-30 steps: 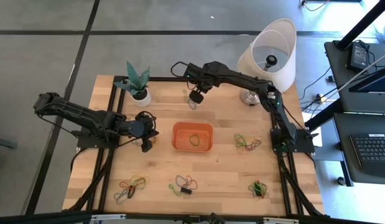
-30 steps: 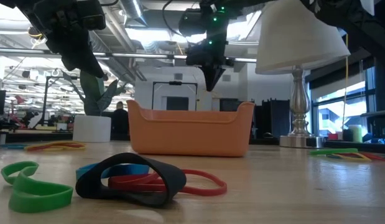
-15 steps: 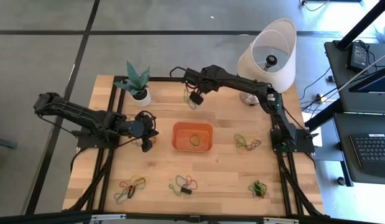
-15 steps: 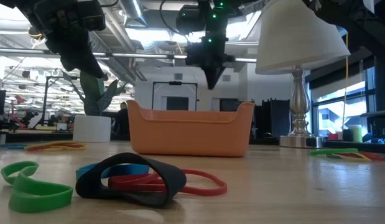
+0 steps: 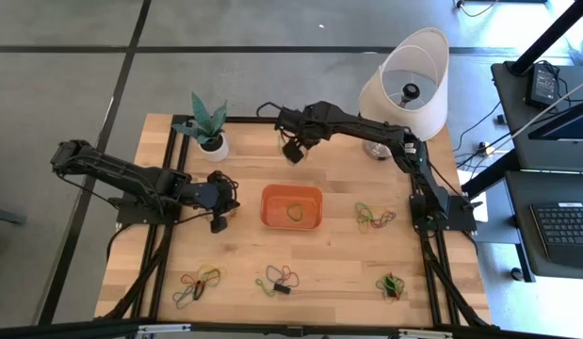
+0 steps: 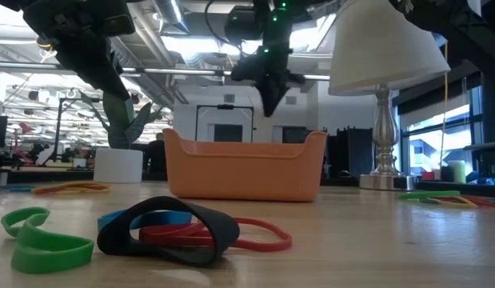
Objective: Pick and place rubber bands into bin
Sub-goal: Put the red rubber band into the orange bin
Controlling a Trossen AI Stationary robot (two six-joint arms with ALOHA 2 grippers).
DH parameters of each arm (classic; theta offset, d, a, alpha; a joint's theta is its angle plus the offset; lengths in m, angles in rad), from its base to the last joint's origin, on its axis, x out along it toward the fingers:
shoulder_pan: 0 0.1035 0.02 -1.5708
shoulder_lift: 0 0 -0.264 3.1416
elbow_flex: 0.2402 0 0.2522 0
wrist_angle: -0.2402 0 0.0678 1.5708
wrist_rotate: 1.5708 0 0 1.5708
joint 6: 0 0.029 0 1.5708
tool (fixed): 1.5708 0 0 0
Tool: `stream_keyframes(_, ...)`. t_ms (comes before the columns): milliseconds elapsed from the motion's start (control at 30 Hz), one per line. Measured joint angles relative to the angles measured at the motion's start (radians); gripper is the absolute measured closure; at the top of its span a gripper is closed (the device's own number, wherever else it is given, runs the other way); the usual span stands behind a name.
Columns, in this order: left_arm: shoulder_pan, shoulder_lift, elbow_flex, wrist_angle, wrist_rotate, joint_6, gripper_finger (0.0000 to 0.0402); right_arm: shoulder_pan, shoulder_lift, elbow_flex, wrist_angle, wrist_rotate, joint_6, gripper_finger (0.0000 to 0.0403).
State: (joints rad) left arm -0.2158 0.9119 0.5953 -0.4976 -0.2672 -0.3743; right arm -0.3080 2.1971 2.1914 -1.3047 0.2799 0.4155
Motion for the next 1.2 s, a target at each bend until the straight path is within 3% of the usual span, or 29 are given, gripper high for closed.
stream_keyframes(67,0.000,0.000,0.000,0.000,0.000,0.019,0.0396,0.000,0.001,-0.005,0.085,-0.058,-0.025,0.0402)
stream_keyframes(200,0.000,0.000,0.000,0.000,0.001,0.037,0.0400,0.008,0.001,-0.005,0.133,-0.030,0.046,0.0402)
stream_keyframes(500,0.000,0.000,0.000,0.000,0.051,0.058,0.0396,-0.012,0.050,-0.006,-0.244,-0.019,0.157,0.0402)
stream_keyframes(800,0.000,0.000,0.000,0.000,0.041,0.066,0.0398,0.001,0.082,-0.005,-0.095,-0.019,0.118,0.0402)
stream_keyframes(1200,0.000,0.000,0.000,0.000,0.050,0.045,0.0399,-0.041,0.166,-0.005,-0.111,-0.008,0.098,0.0389)
